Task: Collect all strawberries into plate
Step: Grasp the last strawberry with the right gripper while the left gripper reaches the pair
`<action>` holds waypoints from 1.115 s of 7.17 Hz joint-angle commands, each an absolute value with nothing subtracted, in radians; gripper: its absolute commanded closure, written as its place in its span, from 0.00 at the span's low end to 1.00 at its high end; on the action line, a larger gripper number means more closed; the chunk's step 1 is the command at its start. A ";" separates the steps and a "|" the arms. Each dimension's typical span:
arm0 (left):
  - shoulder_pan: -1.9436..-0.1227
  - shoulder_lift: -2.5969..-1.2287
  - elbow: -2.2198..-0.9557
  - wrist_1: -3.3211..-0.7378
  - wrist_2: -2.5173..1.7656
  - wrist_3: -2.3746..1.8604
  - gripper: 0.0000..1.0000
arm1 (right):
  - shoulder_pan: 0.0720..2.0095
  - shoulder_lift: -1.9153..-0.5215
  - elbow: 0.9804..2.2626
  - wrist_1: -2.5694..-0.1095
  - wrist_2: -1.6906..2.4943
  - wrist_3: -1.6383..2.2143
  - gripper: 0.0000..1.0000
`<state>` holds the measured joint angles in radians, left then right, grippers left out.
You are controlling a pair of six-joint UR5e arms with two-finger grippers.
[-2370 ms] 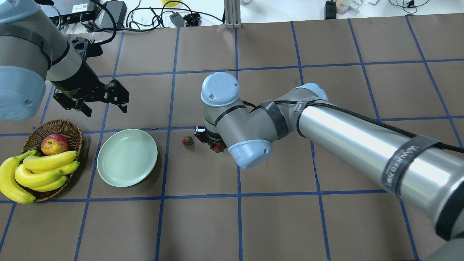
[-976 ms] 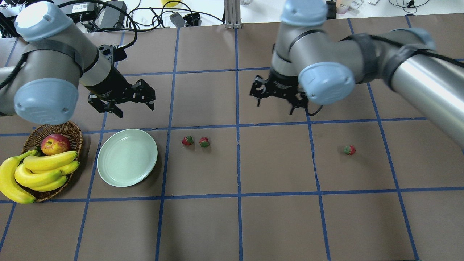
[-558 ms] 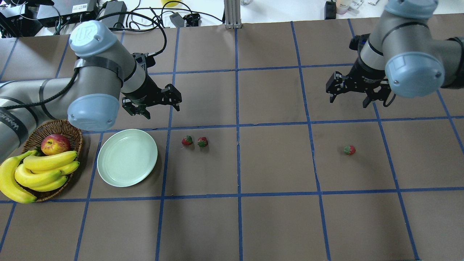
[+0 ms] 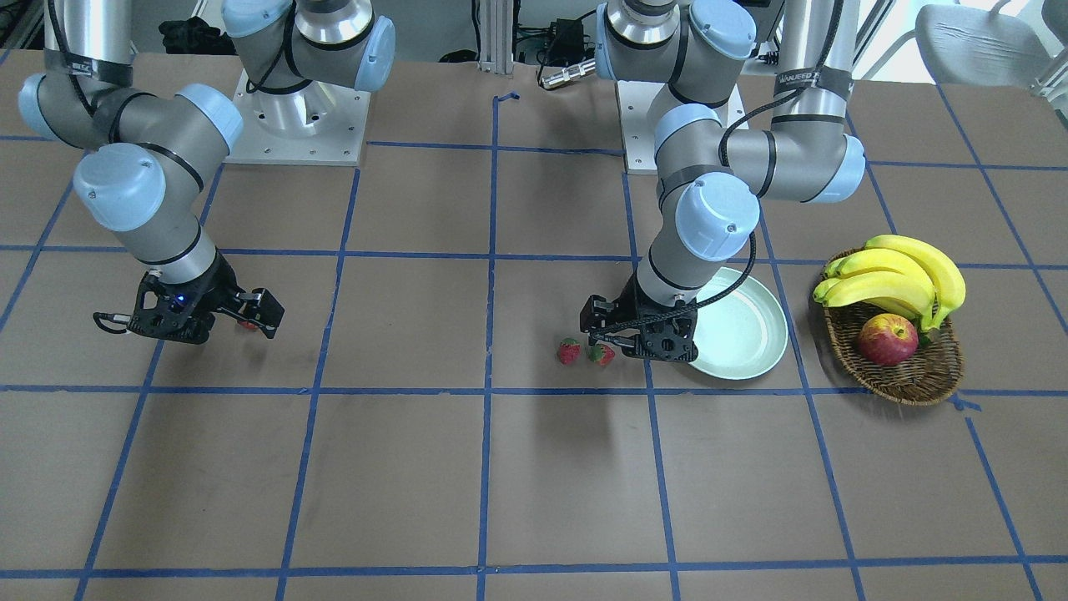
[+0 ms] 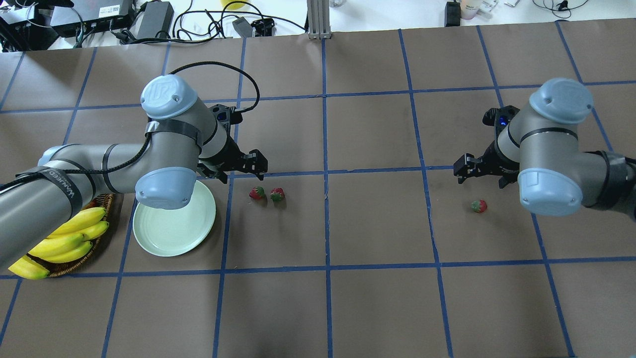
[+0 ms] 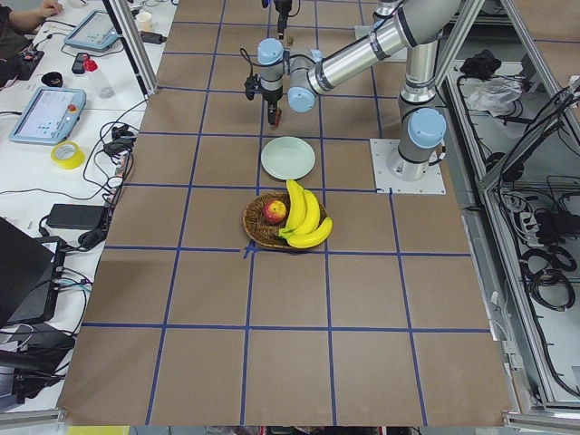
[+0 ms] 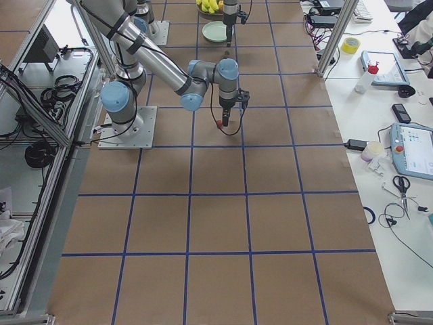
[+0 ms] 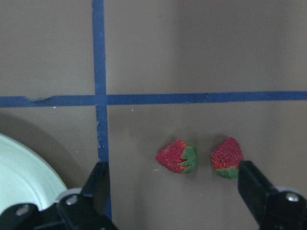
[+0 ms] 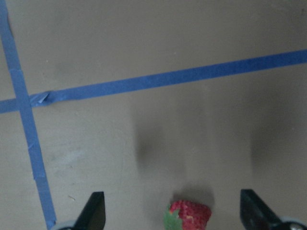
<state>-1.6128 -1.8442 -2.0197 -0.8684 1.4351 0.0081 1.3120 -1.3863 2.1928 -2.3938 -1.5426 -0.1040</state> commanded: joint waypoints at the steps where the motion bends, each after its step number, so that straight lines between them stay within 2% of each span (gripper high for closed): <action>1: -1.614 -1.861 -2.058 -0.867 1.434 0.037 0.21 | 1.312 -1.384 2.229 -2.401 -1.548 -0.115 0.03; 2: -1.614 -1.870 -2.056 -0.864 1.431 0.038 0.21 | 1.310 -1.381 2.240 -2.398 -1.566 -0.117 0.03; 4: -1.614 -1.887 -2.056 -0.836 1.428 0.049 0.21 | 1.307 -1.370 2.241 -2.401 -1.600 -0.112 0.16; 5: -1.614 -1.888 -2.056 -0.833 1.404 0.055 0.37 | 1.307 -1.368 2.240 -2.404 -1.592 -0.112 0.28; 6: -1.614 -1.890 -2.054 -0.831 1.393 0.055 0.46 | 1.307 -1.367 2.240 -2.405 -1.589 -0.110 0.42; 7: -1.614 -1.890 -2.054 -0.831 1.391 0.055 0.46 | 1.307 -1.365 2.238 -2.405 -1.589 -0.112 0.76; 8: -1.614 -1.894 -2.056 -0.831 1.393 0.057 0.46 | 1.305 -1.367 2.237 -2.402 -1.592 -0.107 0.98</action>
<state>-1.6137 -1.8906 -2.0546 -0.8321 1.3946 0.0552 1.3065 -1.3667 2.2383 -2.4043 -1.5905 -0.1106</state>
